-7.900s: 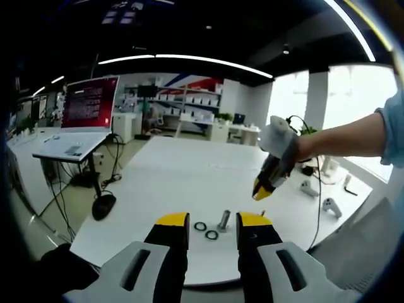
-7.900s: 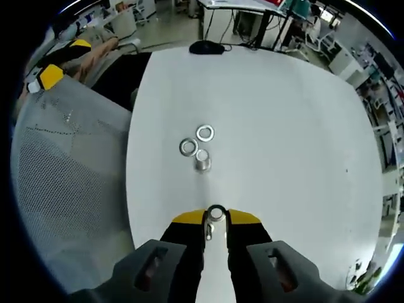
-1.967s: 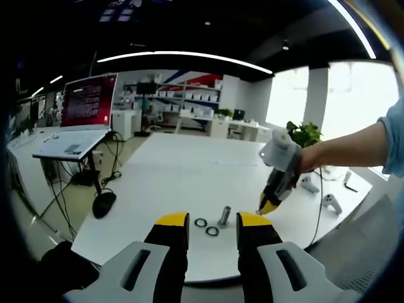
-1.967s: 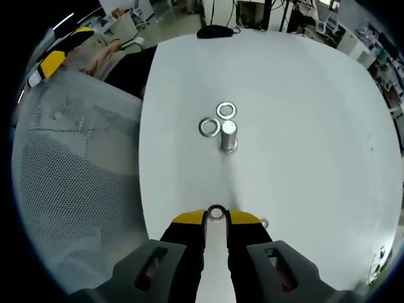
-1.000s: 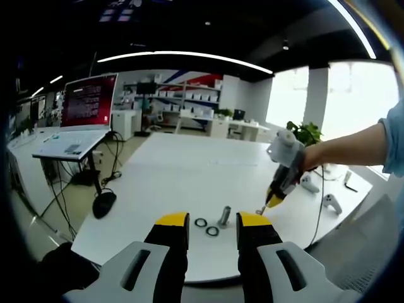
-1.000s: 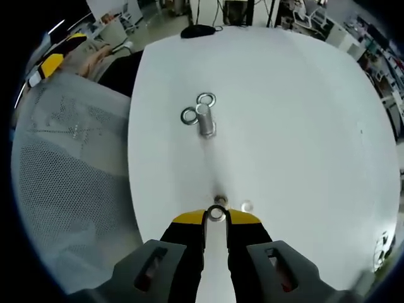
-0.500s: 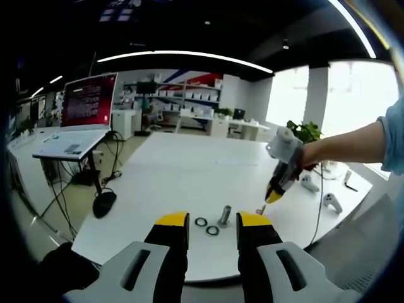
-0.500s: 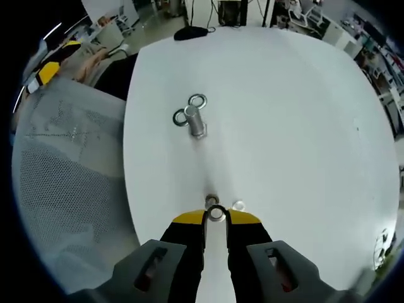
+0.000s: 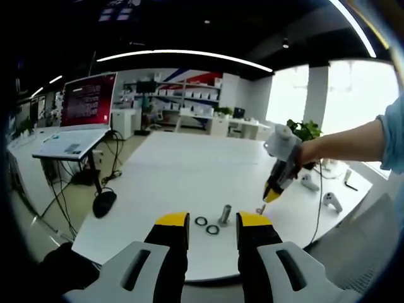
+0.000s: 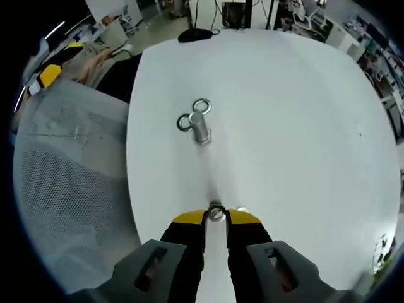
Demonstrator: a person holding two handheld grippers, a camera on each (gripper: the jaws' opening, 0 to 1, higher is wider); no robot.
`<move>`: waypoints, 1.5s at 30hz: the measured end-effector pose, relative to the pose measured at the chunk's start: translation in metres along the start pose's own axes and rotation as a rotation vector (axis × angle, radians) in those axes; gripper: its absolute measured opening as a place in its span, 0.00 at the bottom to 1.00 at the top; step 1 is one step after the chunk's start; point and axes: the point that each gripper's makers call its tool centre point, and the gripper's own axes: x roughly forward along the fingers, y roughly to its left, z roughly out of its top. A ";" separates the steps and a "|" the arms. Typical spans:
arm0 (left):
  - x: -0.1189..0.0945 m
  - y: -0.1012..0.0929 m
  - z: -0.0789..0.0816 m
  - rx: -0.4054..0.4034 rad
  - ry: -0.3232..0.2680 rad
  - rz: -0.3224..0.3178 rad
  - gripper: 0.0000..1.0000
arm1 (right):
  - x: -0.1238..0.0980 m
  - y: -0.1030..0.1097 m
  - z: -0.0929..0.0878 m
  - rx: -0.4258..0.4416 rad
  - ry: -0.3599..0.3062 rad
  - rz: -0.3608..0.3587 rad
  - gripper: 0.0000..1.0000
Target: Place the washer onto the threaded stud by aligning its center hole with the stud, sliding it down to the base, and recovering from edge contact or off-axis alignment until the washer reaches the visible bottom stop.
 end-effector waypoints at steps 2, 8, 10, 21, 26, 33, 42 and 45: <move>0.000 0.000 0.000 -0.001 -0.001 0.000 0.27 | 0.001 0.001 0.000 0.002 0.000 0.001 0.13; 0.000 0.000 0.000 -0.001 -0.001 -0.001 0.27 | 0.000 0.003 0.000 0.003 0.001 0.006 0.13; 0.000 0.000 0.000 -0.001 -0.002 -0.001 0.27 | 0.001 0.003 0.000 -0.001 0.002 0.005 0.13; 0.000 0.000 0.000 -0.001 -0.002 -0.001 0.27 | 0.003 0.003 0.000 -0.007 0.010 0.004 0.13; 0.000 0.000 0.000 0.001 0.001 0.000 0.27 | 0.001 0.002 0.003 -0.009 0.003 0.002 0.13; 0.000 0.000 0.000 0.000 -0.001 -0.001 0.27 | 0.000 0.000 -0.001 -0.006 0.010 0.000 0.13; 0.000 0.000 0.001 -0.003 -0.006 0.000 0.27 | 0.002 0.000 -0.003 -0.005 0.018 0.001 0.13; 0.000 0.000 0.001 -0.004 -0.007 0.000 0.27 | 0.003 0.001 -0.002 -0.006 0.019 0.004 0.13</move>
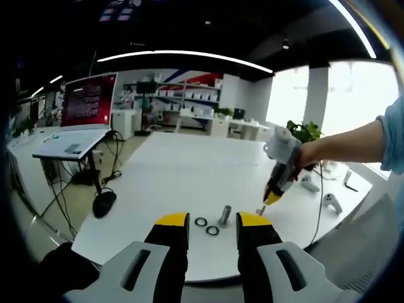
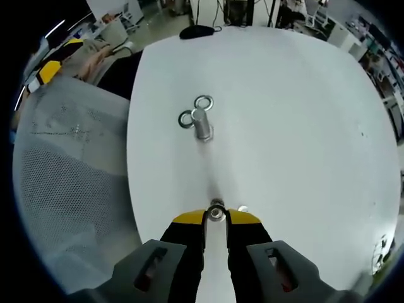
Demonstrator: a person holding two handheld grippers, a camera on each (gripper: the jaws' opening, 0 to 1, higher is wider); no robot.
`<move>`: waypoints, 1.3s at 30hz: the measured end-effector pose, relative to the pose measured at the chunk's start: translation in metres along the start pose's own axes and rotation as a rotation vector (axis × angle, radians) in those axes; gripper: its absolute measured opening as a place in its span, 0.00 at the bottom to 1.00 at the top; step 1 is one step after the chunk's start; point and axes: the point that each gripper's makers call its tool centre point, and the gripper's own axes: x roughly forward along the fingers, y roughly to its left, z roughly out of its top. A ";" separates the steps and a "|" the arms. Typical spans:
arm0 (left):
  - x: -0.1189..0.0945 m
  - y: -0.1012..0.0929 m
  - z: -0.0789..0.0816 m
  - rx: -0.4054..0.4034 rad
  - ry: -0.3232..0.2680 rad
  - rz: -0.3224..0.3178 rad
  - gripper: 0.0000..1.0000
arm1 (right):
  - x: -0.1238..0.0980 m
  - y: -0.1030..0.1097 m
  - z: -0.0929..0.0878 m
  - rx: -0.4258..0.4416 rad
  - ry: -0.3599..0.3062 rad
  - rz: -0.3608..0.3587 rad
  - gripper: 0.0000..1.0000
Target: Place the washer onto the threaded stud by aligning its center hole with the stud, sliding it down to the base, and recovering from edge contact or off-axis alignment until the washer reaches the visible bottom stop.
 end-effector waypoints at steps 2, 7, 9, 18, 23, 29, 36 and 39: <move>0.000 0.000 0.000 -0.001 -0.002 0.000 0.27 | 0.001 0.001 0.000 -0.002 0.001 0.002 0.13; 0.000 0.000 0.001 -0.002 -0.003 -0.001 0.27 | 0.004 0.003 -0.001 0.001 0.006 0.009 0.13; 0.000 0.000 0.001 -0.003 -0.004 -0.001 0.27 | 0.006 0.004 -0.003 -0.004 0.013 0.010 0.13; 0.000 0.001 0.002 -0.006 -0.008 0.000 0.27 | 0.009 0.003 -0.004 -0.001 0.020 0.011 0.13; 0.001 0.001 0.002 -0.006 -0.008 0.002 0.27 | 0.012 0.003 -0.005 -0.001 0.020 0.010 0.13; 0.001 0.001 0.001 -0.004 -0.001 0.002 0.27 | 0.016 0.002 -0.006 0.003 0.020 0.014 0.13; 0.000 0.001 -0.001 0.000 0.006 0.003 0.27 | 0.020 0.001 -0.006 0.004 0.023 0.013 0.13; 0.000 0.001 -0.001 0.001 0.008 0.002 0.27 | 0.022 0.001 -0.006 0.004 0.025 0.014 0.13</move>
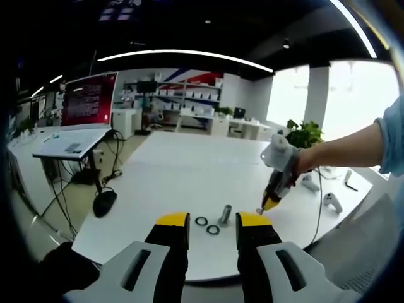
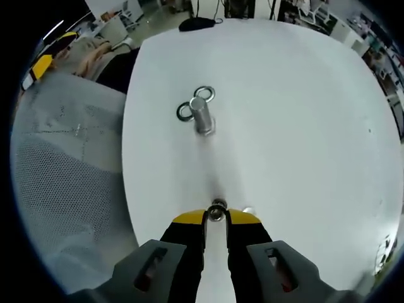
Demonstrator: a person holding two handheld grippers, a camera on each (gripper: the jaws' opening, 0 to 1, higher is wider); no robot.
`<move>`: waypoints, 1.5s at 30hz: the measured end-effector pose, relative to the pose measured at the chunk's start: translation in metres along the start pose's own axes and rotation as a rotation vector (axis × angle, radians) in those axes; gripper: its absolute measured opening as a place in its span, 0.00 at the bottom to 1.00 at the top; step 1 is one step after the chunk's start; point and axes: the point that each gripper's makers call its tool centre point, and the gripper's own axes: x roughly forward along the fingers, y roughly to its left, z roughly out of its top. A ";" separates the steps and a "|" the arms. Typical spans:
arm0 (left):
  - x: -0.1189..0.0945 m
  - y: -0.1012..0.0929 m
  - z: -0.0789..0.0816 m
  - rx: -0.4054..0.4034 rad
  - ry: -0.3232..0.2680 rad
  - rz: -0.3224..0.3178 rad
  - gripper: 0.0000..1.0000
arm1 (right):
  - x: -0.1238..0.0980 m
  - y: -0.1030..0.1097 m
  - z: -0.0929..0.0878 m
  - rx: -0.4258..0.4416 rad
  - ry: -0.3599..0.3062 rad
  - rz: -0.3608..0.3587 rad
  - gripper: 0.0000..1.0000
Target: Place the washer onto the threaded stud by aligning its center hole with the stud, sliding it down to the base, and recovering from edge contact or off-axis alignment until the washer reaches the visible bottom stop.
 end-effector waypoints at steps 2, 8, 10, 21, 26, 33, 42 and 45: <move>0.000 0.000 0.000 0.000 0.002 0.000 0.27 | 0.001 0.001 -0.001 -0.002 0.006 0.001 0.13; 0.000 0.000 0.000 0.000 0.001 0.001 0.27 | 0.005 0.003 -0.002 -0.003 0.013 0.007 0.13; 0.000 0.000 -0.001 0.000 0.003 0.001 0.27 | 0.006 0.003 -0.003 -0.004 0.017 0.008 0.13; 0.000 0.001 -0.001 -0.001 0.005 0.003 0.27 | 0.017 -0.003 -0.002 -0.023 0.040 0.000 0.13; 0.001 0.001 -0.001 -0.002 0.004 0.004 0.27 | 0.023 -0.004 -0.004 -0.032 0.051 0.003 0.13; 0.001 0.001 -0.002 0.001 0.013 0.003 0.26 | 0.029 -0.004 -0.004 -0.036 0.056 0.007 0.13; 0.001 0.001 -0.002 0.000 0.014 0.004 0.26 | 0.039 -0.003 -0.006 -0.087 0.065 -0.006 0.14; 0.001 0.001 -0.002 0.001 0.015 0.004 0.26 | 0.039 -0.004 -0.005 -0.086 0.060 -0.012 0.14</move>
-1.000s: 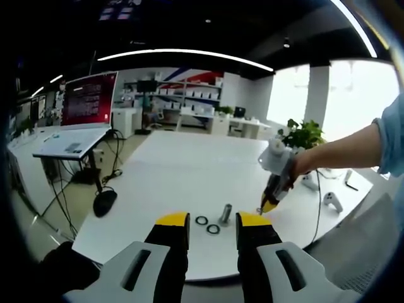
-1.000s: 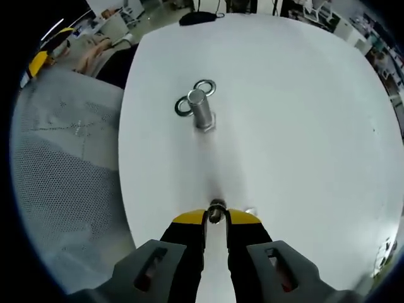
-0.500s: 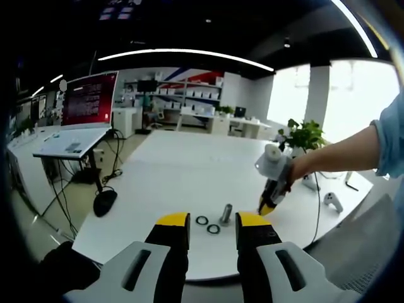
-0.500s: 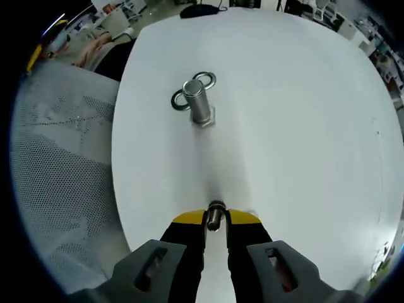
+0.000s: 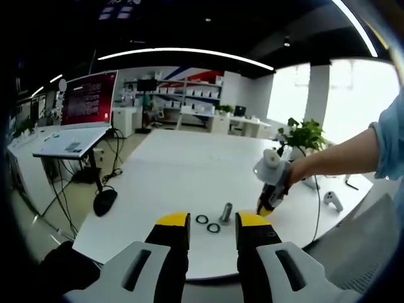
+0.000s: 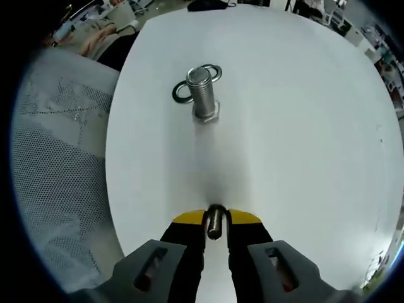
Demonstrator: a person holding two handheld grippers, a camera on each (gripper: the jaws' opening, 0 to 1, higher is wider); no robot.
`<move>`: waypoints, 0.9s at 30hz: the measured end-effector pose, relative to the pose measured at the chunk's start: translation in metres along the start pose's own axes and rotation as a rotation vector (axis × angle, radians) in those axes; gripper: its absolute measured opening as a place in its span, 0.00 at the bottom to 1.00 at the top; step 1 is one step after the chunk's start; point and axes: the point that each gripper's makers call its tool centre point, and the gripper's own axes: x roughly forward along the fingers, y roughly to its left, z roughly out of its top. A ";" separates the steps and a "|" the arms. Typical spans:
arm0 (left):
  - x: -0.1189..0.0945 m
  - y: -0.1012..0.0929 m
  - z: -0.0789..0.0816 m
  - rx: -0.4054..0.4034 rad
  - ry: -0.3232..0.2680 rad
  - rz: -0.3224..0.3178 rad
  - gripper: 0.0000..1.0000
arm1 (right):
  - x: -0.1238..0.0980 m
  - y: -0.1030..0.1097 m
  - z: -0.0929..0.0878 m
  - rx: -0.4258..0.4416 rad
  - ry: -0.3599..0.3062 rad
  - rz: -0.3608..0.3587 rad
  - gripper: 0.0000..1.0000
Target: Place the washer onto the threaded stud by aligning its center hole with the stud, sliding it down to the base, and recovering from edge contact or off-axis alignment until the washer reaches the visible bottom stop.
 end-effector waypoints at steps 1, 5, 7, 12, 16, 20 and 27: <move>0.000 0.000 0.000 0.000 0.000 0.000 0.26 | 0.000 0.000 0.001 0.004 -0.003 0.000 0.14; 0.000 0.000 0.000 -0.001 -0.001 0.000 0.26 | 0.000 -0.001 0.002 -0.009 -0.013 -0.004 0.14; 0.000 0.000 0.000 -0.001 -0.002 0.000 0.26 | -0.001 0.001 0.009 -0.032 -0.077 0.001 0.23; 0.000 -0.001 0.001 -0.001 -0.005 -0.003 0.26 | -0.005 -0.005 0.005 -0.002 -0.106 -0.038 0.38; 0.000 -0.001 0.002 -0.003 -0.009 -0.006 0.26 | -0.013 -0.004 -0.002 -0.012 -0.113 -0.042 0.40; 0.000 -0.002 0.002 -0.004 -0.010 -0.011 0.26 | -0.025 -0.007 -0.010 0.019 -0.139 -0.065 0.40; -0.001 -0.003 0.002 -0.004 -0.017 -0.019 0.25 | -0.043 -0.010 -0.030 0.056 -0.158 -0.100 0.39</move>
